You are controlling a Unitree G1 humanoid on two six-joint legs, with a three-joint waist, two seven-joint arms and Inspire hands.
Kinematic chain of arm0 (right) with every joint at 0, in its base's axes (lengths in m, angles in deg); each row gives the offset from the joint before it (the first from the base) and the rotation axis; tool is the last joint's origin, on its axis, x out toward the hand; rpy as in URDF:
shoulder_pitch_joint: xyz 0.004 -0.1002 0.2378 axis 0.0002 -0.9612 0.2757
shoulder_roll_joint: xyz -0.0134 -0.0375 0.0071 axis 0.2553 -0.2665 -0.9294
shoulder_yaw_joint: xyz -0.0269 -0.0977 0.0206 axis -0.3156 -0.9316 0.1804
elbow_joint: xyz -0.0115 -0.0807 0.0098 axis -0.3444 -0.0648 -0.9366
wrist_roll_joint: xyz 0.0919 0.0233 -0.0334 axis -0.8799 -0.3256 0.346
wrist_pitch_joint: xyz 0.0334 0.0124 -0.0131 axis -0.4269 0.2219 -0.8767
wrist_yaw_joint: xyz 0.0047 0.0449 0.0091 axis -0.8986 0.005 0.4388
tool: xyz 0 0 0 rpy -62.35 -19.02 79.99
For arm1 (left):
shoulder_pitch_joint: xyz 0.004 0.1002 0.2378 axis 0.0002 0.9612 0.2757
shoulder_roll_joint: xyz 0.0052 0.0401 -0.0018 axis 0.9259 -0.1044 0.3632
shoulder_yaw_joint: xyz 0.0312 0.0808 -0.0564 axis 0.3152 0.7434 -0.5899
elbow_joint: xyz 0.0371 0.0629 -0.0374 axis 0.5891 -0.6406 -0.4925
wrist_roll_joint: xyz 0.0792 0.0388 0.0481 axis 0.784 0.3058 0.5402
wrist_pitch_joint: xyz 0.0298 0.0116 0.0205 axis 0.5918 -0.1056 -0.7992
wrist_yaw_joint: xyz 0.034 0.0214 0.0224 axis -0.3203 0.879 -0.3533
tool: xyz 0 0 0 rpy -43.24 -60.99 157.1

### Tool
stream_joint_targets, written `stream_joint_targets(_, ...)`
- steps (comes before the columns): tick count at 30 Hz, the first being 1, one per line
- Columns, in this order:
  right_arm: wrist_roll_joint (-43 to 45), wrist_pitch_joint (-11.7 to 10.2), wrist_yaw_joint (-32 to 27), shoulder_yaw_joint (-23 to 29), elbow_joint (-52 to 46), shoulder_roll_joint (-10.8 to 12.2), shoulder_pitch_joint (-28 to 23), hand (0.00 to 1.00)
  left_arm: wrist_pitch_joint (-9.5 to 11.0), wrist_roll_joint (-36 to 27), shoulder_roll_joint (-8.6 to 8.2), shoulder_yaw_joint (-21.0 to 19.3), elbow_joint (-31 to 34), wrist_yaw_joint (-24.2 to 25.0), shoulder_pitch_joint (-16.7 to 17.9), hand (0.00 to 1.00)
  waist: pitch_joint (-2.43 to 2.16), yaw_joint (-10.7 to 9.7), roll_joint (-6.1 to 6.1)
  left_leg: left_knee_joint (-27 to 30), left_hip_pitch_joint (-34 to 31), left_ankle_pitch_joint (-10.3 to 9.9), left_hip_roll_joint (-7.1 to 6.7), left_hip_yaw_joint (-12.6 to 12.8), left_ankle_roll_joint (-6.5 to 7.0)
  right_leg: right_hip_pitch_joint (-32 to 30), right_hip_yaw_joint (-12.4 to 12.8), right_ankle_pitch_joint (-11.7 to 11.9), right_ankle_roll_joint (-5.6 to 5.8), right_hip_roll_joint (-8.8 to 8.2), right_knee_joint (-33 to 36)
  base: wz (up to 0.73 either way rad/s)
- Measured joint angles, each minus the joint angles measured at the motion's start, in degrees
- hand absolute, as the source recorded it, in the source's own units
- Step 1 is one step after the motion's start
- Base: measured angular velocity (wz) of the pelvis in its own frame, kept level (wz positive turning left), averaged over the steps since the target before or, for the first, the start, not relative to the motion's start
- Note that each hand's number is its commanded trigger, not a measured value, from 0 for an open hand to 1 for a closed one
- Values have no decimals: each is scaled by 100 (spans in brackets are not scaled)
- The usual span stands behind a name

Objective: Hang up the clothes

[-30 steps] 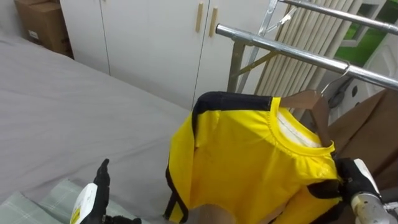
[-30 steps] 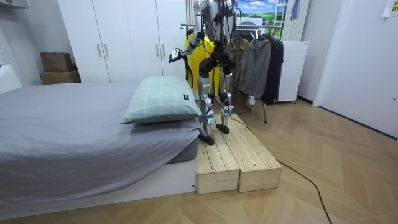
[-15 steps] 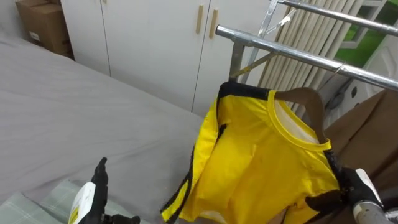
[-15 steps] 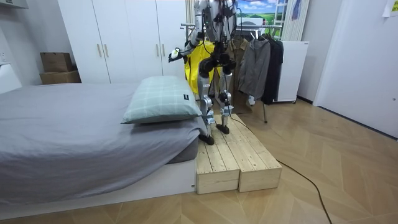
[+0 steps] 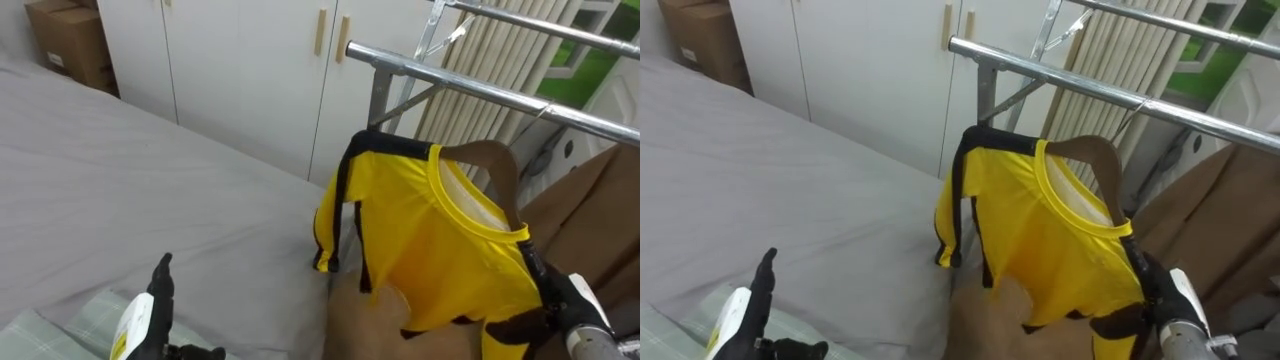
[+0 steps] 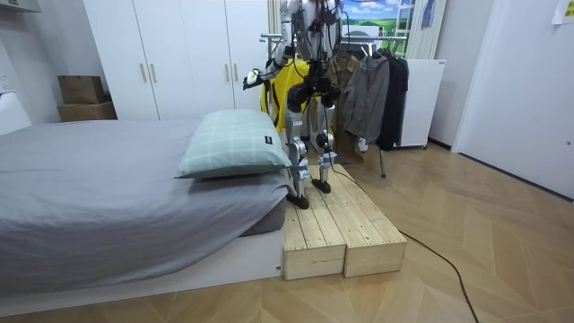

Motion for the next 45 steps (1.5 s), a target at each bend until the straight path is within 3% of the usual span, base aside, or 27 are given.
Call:
stream_joint_targets(16, -178, 0, 7, -1, -1, 23, -38, 0, 3, -3, -23, 51, 79, -35, 0, 0, 0, 22, -2, -2, -30, 0, -5, 25, 0, -35, 18, 0, 0, 0, -1, 0)
stream_joint_targets(22, -1264, -2, -462, 8, -66, 34, -38, 0, 16, -217, -43, 77, 94, -235, -13, 0, 2, 40, 23, -2, -31, 0, -5, 50, 0, -40, 31, 1, 1, 1, -4, -1)
stream_joint_targets(26, -1858, -29, -846, 389, -539, 76, -32, 0, 16, -125, -180, 107, 94, -243, -24, 0, 4, -24, 187, 0, -87, 0, -14, 62, 0, -100, 40, 18, 12, -6, -2, -1)
stream_joint_targets(31, -2318, -81, -1469, 576, -1161, 76, -39, 0, 20, -113, -140, 97, 132, -383, -24, 0, -7, -167, 376, -1, -86, 0, -8, 62, 0, -101, 40, 16, 13, 1, 3, 0)
stream_joint_targets(34, -2574, -177, -1803, 574, -1460, 76, -43, 0, 137, -116, -140, 107, 146, -437, -17, 0, -8, -279, 375, -3, -79, 0, -7, 66, 0, -100, 54, 14, 14, 4, 5, 0)
stream_joint_targets(45, -2763, -288, -2283, 684, -2126, 62, -50, 0, 183, -141, -74, 112, 160, -488, 1, 0, -12, -468, 288, -16, -29, 0, -8, 246, 0, -126, 205, 16, 15, 28, 17, -7)
